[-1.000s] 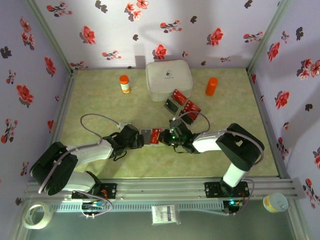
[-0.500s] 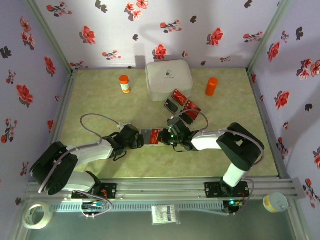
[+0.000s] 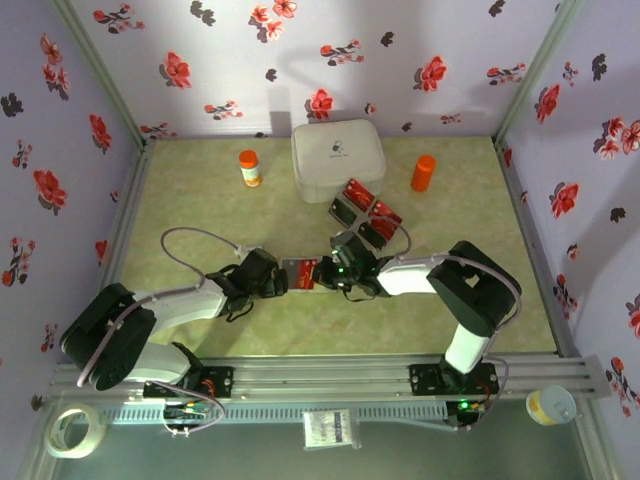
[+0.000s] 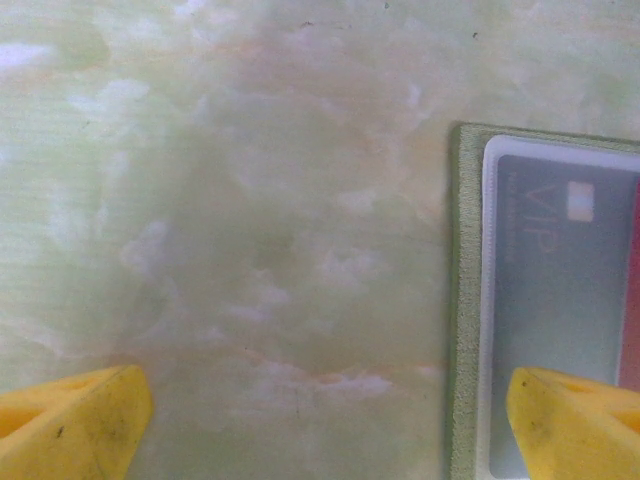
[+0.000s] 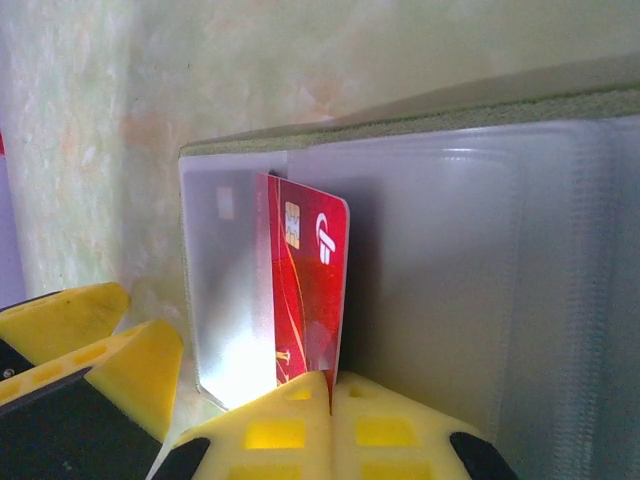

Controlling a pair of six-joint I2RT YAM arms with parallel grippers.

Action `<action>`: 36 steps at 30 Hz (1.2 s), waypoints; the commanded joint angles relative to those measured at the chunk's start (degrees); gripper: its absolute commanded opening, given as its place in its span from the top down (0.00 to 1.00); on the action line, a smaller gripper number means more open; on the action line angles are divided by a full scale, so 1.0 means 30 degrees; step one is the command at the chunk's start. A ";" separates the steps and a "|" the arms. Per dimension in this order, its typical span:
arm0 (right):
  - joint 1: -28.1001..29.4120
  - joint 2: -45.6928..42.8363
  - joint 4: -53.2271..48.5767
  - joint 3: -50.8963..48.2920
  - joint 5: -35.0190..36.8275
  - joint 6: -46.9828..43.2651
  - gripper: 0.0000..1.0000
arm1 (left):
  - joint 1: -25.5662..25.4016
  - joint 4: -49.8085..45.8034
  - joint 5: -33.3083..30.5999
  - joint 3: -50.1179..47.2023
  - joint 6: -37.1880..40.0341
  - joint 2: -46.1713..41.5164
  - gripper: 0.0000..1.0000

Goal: Put the credit cards into the card holder

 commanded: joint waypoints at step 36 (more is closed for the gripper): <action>-0.0075 0.3317 -0.9256 0.7200 -0.0143 -0.5277 0.91 | 0.0139 -0.1477 -0.0538 -0.0883 -0.0475 0.0848 0.06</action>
